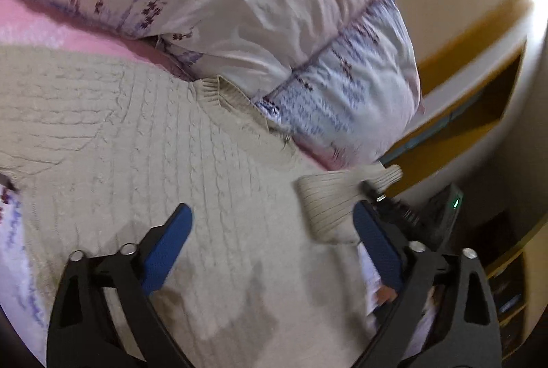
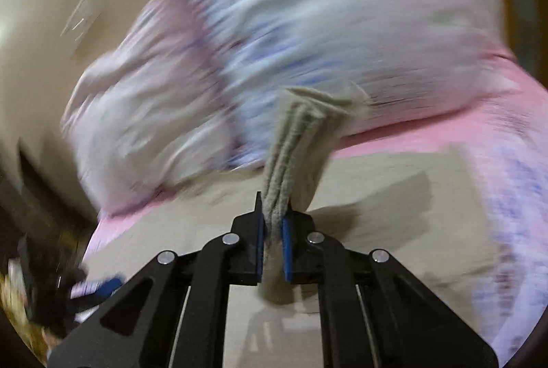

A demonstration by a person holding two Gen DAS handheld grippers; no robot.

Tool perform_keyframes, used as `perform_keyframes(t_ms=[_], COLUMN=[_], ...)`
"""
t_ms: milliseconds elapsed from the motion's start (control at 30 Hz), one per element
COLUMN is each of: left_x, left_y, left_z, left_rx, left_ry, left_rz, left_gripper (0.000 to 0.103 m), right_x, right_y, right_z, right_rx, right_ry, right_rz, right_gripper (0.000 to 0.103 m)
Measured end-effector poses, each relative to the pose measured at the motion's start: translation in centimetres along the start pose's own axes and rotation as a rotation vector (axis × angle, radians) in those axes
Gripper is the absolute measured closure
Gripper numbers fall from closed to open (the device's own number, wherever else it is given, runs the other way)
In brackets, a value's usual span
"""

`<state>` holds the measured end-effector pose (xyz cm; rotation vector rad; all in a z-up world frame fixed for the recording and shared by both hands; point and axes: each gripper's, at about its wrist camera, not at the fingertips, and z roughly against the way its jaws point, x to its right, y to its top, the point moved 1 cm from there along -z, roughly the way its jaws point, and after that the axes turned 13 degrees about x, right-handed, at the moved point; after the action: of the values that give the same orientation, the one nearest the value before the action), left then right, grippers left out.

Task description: Fold small clothes

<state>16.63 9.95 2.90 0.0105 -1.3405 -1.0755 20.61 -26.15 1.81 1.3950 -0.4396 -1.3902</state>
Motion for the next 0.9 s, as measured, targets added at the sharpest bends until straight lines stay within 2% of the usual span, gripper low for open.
perform_keyframes(t_ms=[67, 133, 300, 367, 433, 467, 500, 600, 667, 700, 767, 867, 900], left_x=[-0.9, -1.3, -1.6, -1.9, -2.3, -2.4, -2.2, -1.7, -1.3, -1.3, -1.1, -1.0, -1.1], left_y=[0.3, 0.3, 0.0, 0.0, -0.1, -0.2, -0.2, -0.3, -0.4, -0.4, -0.7, -1.3, -1.3], left_z=[-0.8, -1.7, -3.7, -4.7, -5.5, -5.8, -6.2, -6.9, -7.5, -7.7, -8.3, -9.3, -9.5], left_rx=[-0.006, -0.024, -0.065, -0.082, -0.096, -0.101, -0.102, -0.098, -0.100, -0.108, -0.130, -0.159, -0.157], left_ry=[0.006, 0.025, 0.048, 0.068, 0.088, 0.097, 0.115, 0.129, 0.146, 0.151, 0.160, 0.204, 0.210], left_rz=[0.072, 0.103, 0.123, 0.146, 0.159, 0.162, 0.150, 0.124, 0.106, 0.102, 0.093, 0.062, 0.060], left_gripper=[0.015, 0.015, 0.015, 0.015, 0.015, 0.015, 0.015, 0.016, 0.029, 0.032, 0.044, 0.050, 0.050], right_x=[-2.6, -5.1, -7.5, -7.6, -8.1, -8.2, -8.0, -6.9, -5.0, -3.8, -0.7, 4.2, 5.8], right_y=[-1.6, -3.9, -7.3, -7.6, -7.5, -7.3, -7.1, -6.5, -6.0, -5.7, -4.8, -3.2, -2.7], right_z=[-2.2, -4.7, -7.7, -7.8, -7.3, -6.6, -5.7, -2.5, -0.7, 0.0, 1.8, 5.3, 6.3], right_rx=[-0.072, -0.161, -0.281, -0.292, -0.313, -0.328, -0.320, -0.270, -0.232, -0.215, -0.163, -0.043, -0.002], right_ry=[0.053, 0.090, 0.073, 0.077, 0.111, 0.149, 0.168, 0.153, 0.126, 0.107, 0.052, -0.048, -0.095], right_rz=[0.045, 0.106, 0.180, 0.187, 0.191, 0.174, 0.165, 0.167, 0.122, 0.092, 0.013, -0.112, -0.151], right_gripper=[0.095, 0.095, 0.094, 0.091, 0.065, 0.041, 0.032, 0.031, 0.030, 0.030, 0.030, 0.030, 0.034])
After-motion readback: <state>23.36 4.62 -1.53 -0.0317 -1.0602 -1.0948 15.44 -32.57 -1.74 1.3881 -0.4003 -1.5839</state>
